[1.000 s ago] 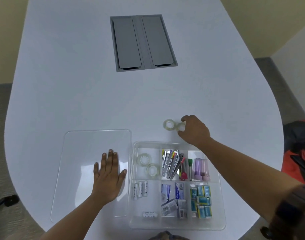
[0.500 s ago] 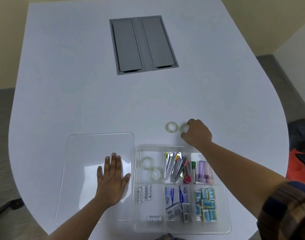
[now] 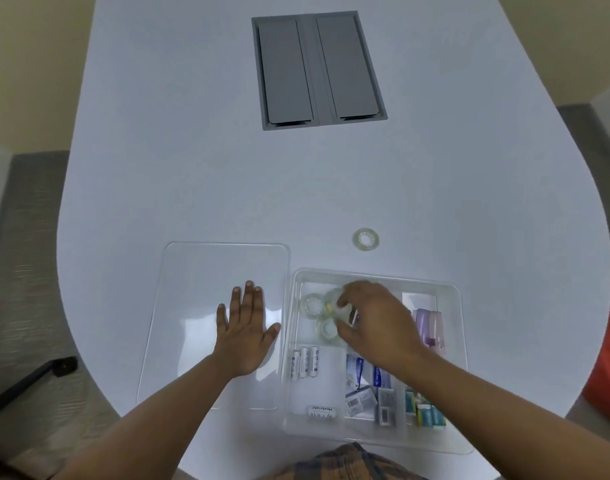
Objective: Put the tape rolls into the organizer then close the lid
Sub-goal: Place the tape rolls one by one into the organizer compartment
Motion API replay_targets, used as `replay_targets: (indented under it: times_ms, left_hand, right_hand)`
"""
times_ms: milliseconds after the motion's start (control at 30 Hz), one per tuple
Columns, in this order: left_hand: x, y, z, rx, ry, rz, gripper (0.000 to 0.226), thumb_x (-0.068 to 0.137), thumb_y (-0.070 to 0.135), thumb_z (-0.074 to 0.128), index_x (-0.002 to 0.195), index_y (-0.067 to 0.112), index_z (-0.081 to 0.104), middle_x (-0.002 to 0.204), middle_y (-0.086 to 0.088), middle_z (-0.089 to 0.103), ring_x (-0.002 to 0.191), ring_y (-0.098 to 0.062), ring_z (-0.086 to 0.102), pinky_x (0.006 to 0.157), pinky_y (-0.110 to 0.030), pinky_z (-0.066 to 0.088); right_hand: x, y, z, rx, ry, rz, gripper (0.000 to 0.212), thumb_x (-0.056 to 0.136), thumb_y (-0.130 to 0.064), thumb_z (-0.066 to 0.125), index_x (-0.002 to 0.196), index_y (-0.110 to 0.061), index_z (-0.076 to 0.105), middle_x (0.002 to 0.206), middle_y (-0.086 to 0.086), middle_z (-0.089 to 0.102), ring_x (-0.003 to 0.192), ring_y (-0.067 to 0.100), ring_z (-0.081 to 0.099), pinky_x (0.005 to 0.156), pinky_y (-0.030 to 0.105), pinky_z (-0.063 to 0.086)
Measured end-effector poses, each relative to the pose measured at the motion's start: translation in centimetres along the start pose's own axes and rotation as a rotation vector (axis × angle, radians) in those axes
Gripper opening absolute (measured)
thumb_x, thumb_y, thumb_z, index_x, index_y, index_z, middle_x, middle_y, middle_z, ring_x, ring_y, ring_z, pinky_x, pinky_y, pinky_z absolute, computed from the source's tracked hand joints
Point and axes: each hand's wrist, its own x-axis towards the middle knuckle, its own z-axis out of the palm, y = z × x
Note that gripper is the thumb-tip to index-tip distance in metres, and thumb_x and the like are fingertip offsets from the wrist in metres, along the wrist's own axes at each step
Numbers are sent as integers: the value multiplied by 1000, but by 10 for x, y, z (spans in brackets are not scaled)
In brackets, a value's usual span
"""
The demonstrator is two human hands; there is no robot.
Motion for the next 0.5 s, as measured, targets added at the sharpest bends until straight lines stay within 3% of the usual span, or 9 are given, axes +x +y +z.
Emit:
replay_targets:
  times_ms: [233, 500]
  left_hand:
    - [0, 0, 0, -3, 5, 0, 81, 81, 71, -4, 138, 21, -32, 149, 6, -38, 134, -15, -40, 114, -49, -15]
    - [-3, 2, -2, 13, 2, -3, 86, 75, 75, -15, 139, 21, -32, 148, 4, -39, 134, -16, -40, 114, -48, -14]
  right_hand:
    - [-6, -8, 23, -121, -89, -28, 26, 83, -38, 65, 104, -23, 70, 119, -7, 63, 106, 21, 57, 80, 32, 50]
    - [13, -9, 32, -178, -173, -21, 31, 87, -44, 58, 108, -23, 67, 117, -6, 63, 103, 20, 60, 77, 32, 52]
